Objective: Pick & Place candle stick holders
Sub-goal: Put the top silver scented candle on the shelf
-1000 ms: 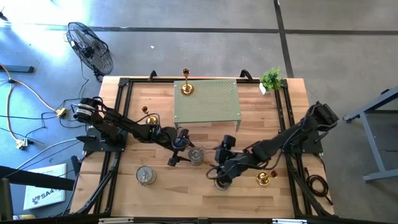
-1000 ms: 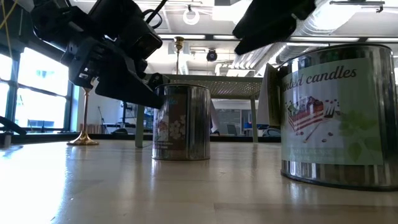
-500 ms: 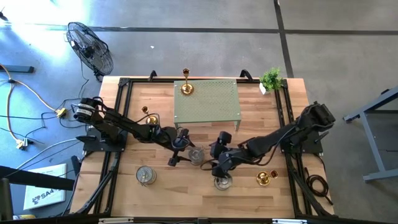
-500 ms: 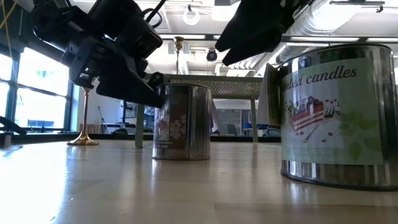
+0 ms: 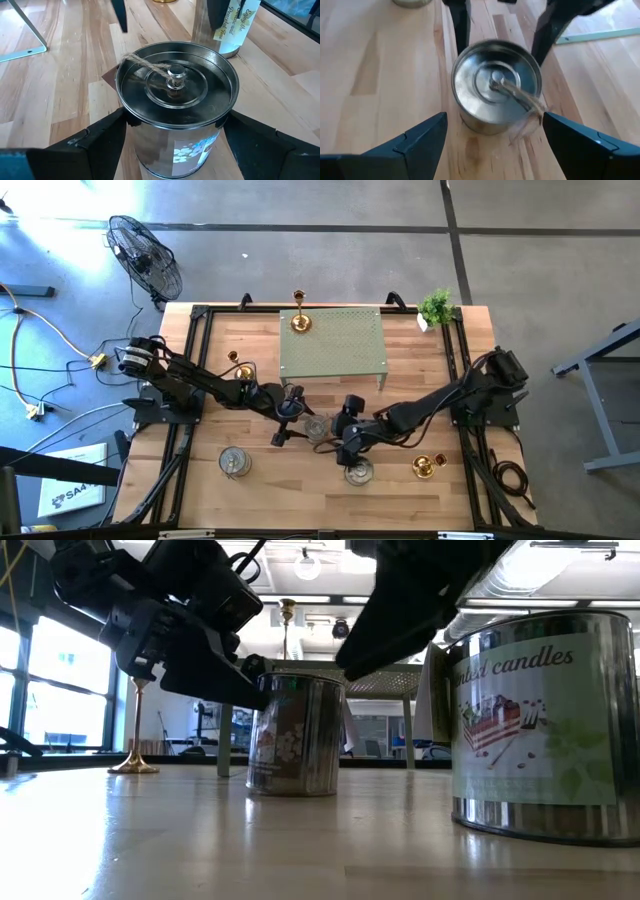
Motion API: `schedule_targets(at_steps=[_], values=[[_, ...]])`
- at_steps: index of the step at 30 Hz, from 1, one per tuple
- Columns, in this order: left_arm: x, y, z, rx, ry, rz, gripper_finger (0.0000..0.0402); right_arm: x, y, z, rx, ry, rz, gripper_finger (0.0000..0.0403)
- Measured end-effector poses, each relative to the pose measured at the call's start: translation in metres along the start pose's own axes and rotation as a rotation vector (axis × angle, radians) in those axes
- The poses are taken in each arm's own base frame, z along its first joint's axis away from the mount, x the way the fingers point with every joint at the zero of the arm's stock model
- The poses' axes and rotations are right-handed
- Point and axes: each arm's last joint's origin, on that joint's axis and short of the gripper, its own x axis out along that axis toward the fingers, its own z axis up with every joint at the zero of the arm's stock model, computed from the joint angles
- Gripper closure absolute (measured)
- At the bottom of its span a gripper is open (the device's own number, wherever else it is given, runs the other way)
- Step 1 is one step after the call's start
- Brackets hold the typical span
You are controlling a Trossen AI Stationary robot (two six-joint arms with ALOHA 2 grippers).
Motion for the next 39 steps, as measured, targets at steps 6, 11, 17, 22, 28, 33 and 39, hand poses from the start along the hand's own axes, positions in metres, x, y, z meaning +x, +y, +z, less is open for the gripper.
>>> schedule_targets(at_steps=[6, 11, 17, 22, 28, 33, 39], values=[[0.0, 0.0, 0.0, -0.001, 0.002, 0.001, 0.0097, 0.003, -0.006, 0.003, 0.015, 0.005, 0.013, 0.008], [0.0, 0.0, 0.0, -0.002, 0.004, 0.002, 0.0097, 0.004, -0.008, 0.004, 0.018, 0.007, 0.023, 0.008], [0.0, 0.0, 0.0, -0.002, 0.004, 0.003, 0.0097, 0.008, -0.01, 0.004, 0.029, 0.019, 0.045, 0.008], [0.0, 0.0, -0.001, -0.005, 0.011, 0.0, 0.0097, 0.018, -0.013, 0.002, 0.043, 0.032, 0.076, 0.008], [0.0, 0.0, 0.0, -0.003, 0.006, 0.001, 0.0098, 0.02, -0.016, 0.003, 0.037, 0.038, 0.09, 0.008], [0.0, 0.0, 0.0, -0.002, 0.006, 0.0, 0.0098, 0.02, -0.015, 0.004, 0.031, 0.036, 0.106, 0.008], [0.0, 0.0, 0.0, -0.001, 0.005, 0.001, 0.0098, 0.021, -0.018, 0.005, 0.043, 0.042, 0.129, 0.008]])
